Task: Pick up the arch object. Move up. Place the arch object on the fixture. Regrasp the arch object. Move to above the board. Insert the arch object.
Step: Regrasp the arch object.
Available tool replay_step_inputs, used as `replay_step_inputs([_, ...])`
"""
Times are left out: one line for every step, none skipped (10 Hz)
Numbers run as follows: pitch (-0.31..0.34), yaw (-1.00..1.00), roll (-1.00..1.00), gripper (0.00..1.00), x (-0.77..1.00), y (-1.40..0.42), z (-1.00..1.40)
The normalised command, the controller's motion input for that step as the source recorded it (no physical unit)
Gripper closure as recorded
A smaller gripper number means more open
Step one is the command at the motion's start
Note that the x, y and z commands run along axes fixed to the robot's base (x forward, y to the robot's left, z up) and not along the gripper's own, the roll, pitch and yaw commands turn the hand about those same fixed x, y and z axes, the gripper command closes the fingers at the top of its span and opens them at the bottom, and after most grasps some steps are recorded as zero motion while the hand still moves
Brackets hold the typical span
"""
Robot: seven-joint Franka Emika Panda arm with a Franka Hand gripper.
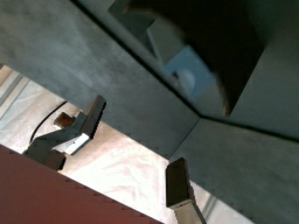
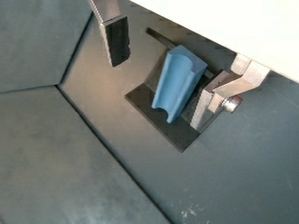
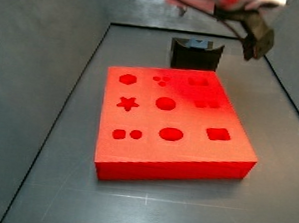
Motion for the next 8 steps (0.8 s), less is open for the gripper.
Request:
replay_step_inputs([-0.083,0.09,0.09,0.0,0.12,0.02,-1.0])
replay_step_inputs([-0.088,0.07,0.09,0.0,0.13,0.02,-1.0])
replay_step_inputs([-0.082,0.04,0.08,0.0,0.12,0.01,-0.91])
replay_step_inputs([-0.077,0.02,0.07,0.0,0.11,0.01,-0.81])
replay_step_inputs([-0.063,0.0,0.07,0.0,0.09,0.0,-0.61])
replay_step_inputs([-0.052,-0.01,0.06,0.0,0.08,0.0,-0.47])
replay_step_inputs([-0.039,-0.01,0.05,0.0,0.08,0.0,-0.28])
replay_step_inputs([-0.022,-0.01,0.04,0.0,0.05,-0.01,-0.21])
